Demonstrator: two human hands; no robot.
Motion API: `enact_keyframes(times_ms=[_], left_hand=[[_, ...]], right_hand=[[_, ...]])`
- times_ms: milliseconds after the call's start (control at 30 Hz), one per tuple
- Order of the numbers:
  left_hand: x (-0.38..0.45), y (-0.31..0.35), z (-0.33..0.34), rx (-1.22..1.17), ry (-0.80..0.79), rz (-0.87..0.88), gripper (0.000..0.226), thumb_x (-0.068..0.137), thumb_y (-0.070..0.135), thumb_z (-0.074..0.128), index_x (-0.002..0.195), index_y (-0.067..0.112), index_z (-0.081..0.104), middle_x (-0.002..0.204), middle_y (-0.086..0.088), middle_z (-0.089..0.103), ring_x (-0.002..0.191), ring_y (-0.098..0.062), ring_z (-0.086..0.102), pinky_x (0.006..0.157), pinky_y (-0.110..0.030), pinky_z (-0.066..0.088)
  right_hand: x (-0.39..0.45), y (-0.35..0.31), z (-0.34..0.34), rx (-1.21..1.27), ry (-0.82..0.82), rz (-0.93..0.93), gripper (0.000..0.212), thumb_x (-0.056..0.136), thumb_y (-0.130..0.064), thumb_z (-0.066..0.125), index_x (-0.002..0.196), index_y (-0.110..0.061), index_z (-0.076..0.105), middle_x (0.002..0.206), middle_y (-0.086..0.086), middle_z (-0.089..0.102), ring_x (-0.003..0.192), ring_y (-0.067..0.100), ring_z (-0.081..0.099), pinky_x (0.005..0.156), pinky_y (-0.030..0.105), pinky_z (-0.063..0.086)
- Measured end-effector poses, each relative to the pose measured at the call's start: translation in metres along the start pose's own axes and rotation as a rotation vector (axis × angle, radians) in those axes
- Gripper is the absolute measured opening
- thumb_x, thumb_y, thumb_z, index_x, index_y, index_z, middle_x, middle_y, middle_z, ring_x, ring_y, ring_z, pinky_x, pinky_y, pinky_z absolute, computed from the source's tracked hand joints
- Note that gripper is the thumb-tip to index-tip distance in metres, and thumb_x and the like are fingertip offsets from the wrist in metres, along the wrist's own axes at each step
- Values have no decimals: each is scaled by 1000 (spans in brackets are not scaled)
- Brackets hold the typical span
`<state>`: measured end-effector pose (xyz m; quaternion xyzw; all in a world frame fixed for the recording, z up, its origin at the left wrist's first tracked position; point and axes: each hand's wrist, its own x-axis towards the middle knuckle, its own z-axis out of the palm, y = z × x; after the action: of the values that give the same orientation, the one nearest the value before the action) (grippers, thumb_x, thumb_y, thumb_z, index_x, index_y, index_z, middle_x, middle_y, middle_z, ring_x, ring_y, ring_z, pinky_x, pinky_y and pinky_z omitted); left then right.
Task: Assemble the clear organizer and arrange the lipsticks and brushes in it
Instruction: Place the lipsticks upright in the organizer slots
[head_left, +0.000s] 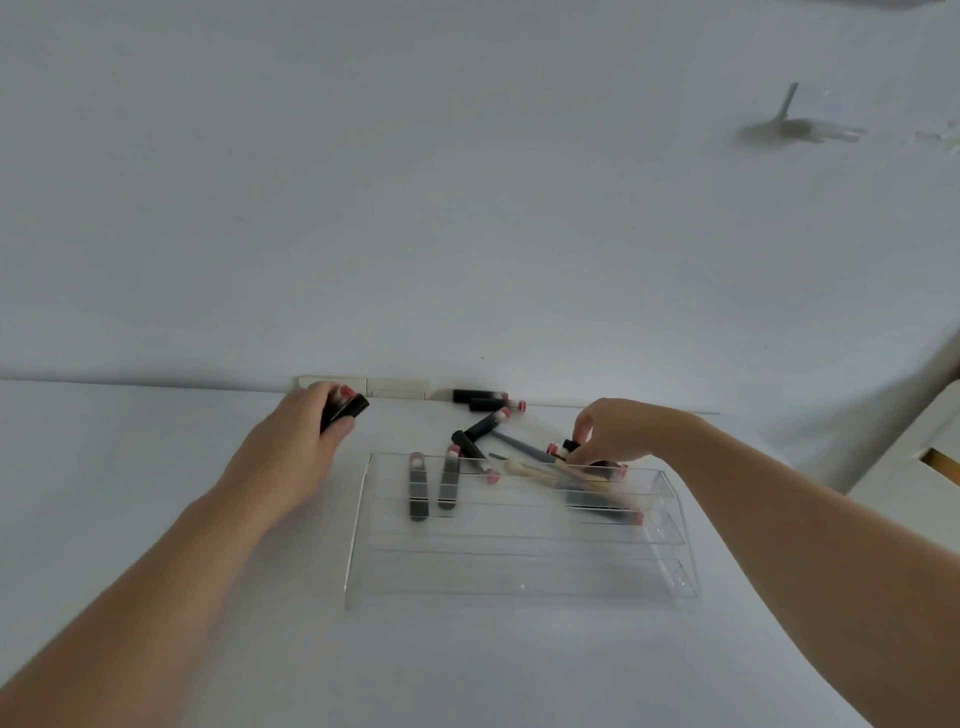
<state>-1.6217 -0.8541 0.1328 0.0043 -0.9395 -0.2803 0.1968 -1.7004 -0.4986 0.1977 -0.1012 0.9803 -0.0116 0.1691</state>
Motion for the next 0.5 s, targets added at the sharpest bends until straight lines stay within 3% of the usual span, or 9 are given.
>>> enact_keyframes(times_ms=[100,200,267,367,500], left_hand=[[-3,9,-8,-118,104,103,30,101,31,56,129,25,53,113,6,54,94,-18,57,79,-35,43],[-11,25,-16,-184,145,238,36,99,31,56,134,30,50,105,22,50,90,1,52,75,-25,41],[-16,36,-18,-197,130,311,39,98,31,57,136,32,49,105,31,48,96,8,52,76,-17,39],[-26,50,-17,-204,74,385,41,97,30,61,135,38,48,108,37,48,101,10,52,80,-13,39],[-33,60,-10,-144,-11,461,43,96,27,66,137,32,54,103,44,49,98,11,51,81,-8,37]], right_hand=[[1,3,0,58,-19,-6,39,87,-48,70,112,-18,67,96,-2,68,78,14,63,64,24,47],[4,5,3,114,-16,-16,34,88,-43,71,110,-18,67,93,-4,67,76,12,60,63,23,42],[8,7,5,142,-33,-36,23,89,-38,69,99,-17,68,86,-2,66,71,13,56,62,22,41],[9,5,8,182,-56,-52,19,92,-34,65,81,-19,63,75,-2,62,63,12,52,60,20,40],[8,3,9,97,-73,-50,23,94,-33,55,80,-15,55,74,0,56,64,16,47,61,26,36]])
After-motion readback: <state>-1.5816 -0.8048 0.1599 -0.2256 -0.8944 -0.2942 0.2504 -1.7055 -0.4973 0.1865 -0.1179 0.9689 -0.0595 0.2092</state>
